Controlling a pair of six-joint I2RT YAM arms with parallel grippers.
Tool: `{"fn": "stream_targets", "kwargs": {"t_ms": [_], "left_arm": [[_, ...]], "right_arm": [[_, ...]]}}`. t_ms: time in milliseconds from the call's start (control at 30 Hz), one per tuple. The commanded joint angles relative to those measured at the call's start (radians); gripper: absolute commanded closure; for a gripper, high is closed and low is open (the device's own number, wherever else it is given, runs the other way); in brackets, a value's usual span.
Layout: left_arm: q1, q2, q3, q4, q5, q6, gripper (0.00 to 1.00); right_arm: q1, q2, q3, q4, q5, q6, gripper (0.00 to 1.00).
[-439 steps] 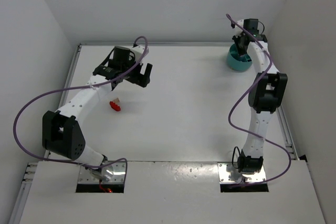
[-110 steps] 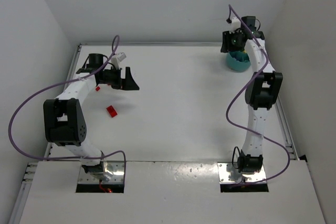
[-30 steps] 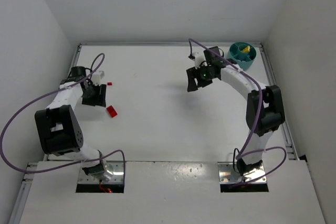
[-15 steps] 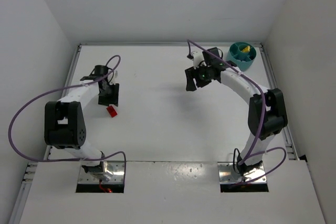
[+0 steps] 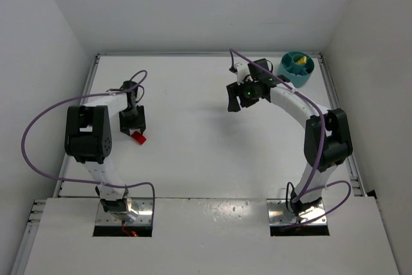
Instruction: Sort the legos into containers by color
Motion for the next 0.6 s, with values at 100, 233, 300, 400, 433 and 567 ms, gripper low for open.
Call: {"fn": "stream_targets", "kwargs": {"t_ms": [100,233,300,400,433,567], "left_arm": [[0.026,0.003,0.011,-0.02,0.029,-0.045,0.41],[0.049,-0.029,-0.012,-0.02,0.079,-0.017,0.35],[0.049,-0.052,-0.021,-0.008,0.109,0.026,0.35],[0.081,-0.151,-0.049,0.012,0.234,0.176,0.41],[0.112,-0.228,-0.061,0.051,0.268,0.267,0.41],[0.146,-0.366,-0.055,0.078,0.397,0.57,0.16]], "right_arm": [[0.009,-0.036,0.003,0.037,-0.001,0.013,0.35],[0.009,-0.027,0.022,0.028,-0.001,0.013,0.35],[0.009,-0.018,0.031,0.028,-0.01,0.013,0.35],[0.009,-0.018,0.031,0.028,-0.01,0.013,0.35],[0.009,-0.018,0.031,0.028,-0.01,0.013,0.35],[0.009,-0.018,0.022,0.019,-0.01,0.004,0.35]]}}
